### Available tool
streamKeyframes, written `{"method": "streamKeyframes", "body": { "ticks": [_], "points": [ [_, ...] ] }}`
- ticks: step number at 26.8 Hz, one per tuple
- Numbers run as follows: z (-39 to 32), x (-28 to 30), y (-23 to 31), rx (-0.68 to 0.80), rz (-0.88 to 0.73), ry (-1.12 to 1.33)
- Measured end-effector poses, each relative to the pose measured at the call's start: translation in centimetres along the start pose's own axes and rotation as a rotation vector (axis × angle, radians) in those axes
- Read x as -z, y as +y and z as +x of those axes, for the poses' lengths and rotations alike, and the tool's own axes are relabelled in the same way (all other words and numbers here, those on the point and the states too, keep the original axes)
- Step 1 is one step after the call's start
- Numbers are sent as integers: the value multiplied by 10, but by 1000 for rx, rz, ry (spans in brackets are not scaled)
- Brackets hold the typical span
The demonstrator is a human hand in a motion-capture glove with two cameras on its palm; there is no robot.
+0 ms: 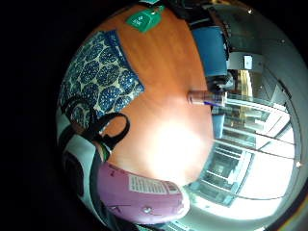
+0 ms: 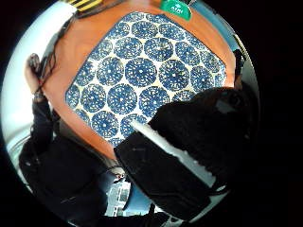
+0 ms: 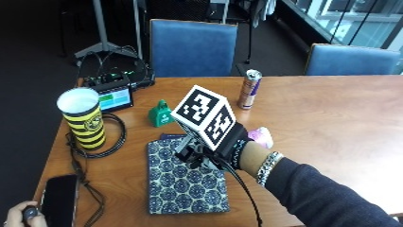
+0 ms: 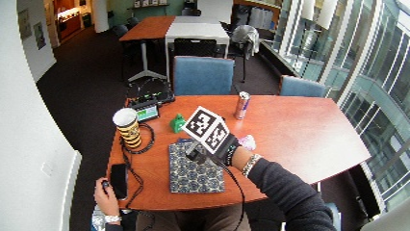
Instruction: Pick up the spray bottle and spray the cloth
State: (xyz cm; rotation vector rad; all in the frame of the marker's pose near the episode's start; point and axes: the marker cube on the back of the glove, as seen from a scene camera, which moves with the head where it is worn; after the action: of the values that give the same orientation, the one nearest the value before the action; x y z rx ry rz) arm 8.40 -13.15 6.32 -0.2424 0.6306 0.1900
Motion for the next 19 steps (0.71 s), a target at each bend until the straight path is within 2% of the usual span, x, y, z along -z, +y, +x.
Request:
{"method": "streamKeyframes", "body": {
  "ticks": [8, 13, 19],
  "points": [
    [15, 13, 4, -44, 61, -99],
    [28, 42, 20, -105, 204, -375],
    [23, 73, 19, -147, 469, -744]
  ]
}}
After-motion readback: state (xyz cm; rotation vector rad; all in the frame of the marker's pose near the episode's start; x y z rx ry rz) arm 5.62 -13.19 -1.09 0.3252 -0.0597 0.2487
